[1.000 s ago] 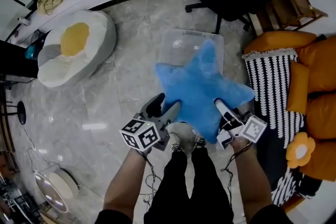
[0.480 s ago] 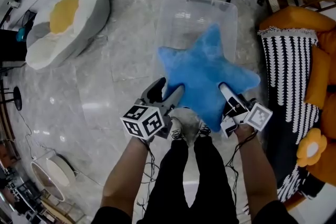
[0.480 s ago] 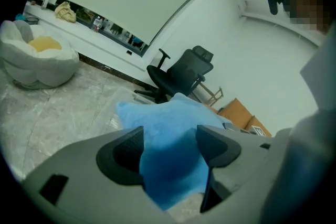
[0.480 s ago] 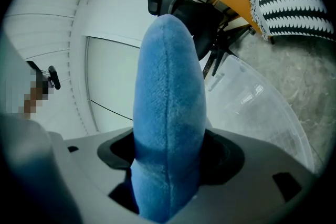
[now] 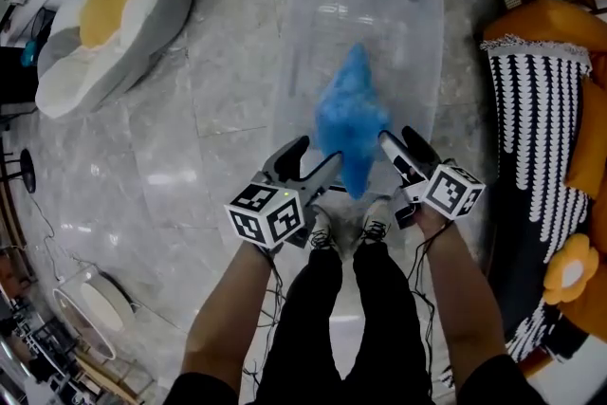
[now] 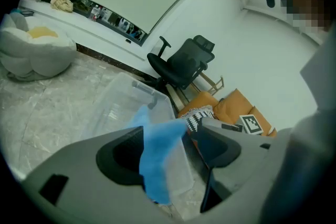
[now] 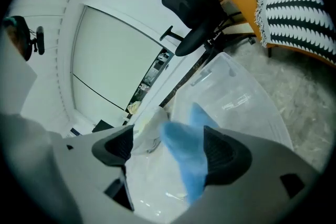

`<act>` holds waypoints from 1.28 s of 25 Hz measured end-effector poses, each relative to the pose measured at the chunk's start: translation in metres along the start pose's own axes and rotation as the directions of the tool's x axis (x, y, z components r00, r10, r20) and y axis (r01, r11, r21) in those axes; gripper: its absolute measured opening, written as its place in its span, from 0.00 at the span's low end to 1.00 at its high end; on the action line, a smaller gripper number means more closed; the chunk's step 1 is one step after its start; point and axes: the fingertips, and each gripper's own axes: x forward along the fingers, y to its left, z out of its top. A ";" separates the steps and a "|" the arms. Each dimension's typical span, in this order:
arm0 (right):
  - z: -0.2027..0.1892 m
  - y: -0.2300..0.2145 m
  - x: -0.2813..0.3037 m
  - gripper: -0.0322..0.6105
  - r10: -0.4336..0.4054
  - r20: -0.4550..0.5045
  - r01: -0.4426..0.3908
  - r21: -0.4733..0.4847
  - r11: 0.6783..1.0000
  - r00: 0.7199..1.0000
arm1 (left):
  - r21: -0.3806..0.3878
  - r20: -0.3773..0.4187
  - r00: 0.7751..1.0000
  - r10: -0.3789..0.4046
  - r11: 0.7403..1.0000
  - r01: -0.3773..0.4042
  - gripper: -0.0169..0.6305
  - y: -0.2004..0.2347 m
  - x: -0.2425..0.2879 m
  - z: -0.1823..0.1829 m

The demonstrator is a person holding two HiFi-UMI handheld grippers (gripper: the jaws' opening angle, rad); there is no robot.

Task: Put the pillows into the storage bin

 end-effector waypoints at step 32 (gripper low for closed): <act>0.049 0.122 -0.059 0.05 -0.012 -0.048 -0.004 -0.320 0.947 0.999 | 0.212 0.024 1.000 -0.009 0.977 0.004 0.03 -0.098 -0.059 0.091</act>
